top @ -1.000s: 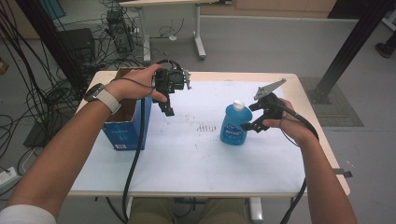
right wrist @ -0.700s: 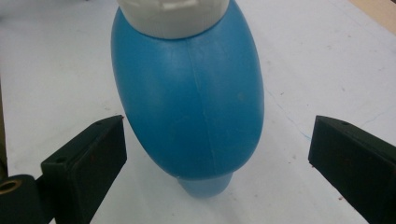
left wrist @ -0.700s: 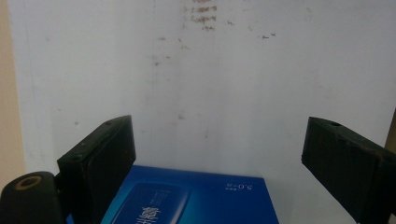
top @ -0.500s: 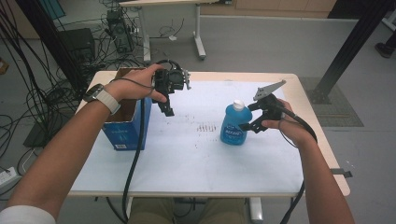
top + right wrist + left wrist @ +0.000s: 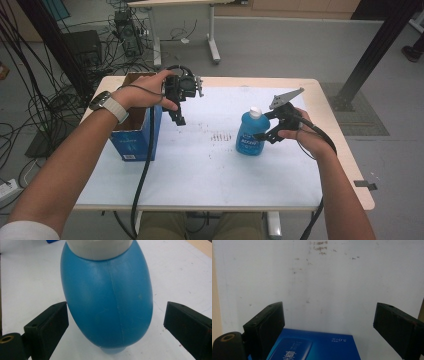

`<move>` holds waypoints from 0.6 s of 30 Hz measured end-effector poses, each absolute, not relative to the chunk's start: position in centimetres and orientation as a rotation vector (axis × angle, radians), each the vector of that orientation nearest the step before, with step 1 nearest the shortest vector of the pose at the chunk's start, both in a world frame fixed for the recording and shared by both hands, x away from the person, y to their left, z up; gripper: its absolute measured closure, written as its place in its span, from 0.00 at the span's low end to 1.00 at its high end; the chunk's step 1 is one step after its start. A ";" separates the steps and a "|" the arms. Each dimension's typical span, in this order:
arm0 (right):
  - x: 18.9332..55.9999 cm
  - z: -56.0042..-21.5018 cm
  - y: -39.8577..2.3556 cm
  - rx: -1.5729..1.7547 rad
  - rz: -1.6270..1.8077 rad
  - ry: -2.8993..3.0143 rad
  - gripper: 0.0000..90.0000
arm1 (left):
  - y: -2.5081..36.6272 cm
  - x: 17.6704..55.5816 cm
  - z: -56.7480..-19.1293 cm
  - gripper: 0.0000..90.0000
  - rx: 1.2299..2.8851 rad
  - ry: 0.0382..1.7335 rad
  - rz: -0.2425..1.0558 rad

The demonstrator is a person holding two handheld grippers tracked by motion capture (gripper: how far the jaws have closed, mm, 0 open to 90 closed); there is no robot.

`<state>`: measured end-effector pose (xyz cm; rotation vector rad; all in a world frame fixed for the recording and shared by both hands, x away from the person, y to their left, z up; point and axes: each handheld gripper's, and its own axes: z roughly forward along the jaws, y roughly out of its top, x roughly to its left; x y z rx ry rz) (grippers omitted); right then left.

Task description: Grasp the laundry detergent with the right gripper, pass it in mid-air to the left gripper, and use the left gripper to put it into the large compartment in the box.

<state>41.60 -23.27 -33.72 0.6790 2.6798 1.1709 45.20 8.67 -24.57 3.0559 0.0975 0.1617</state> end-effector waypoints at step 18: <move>41.7 -34.8 -23.0 0.683 1.201 2.672 0.08 | 8.6 45.2 -24.9 0.11 3.055 0.104 0.152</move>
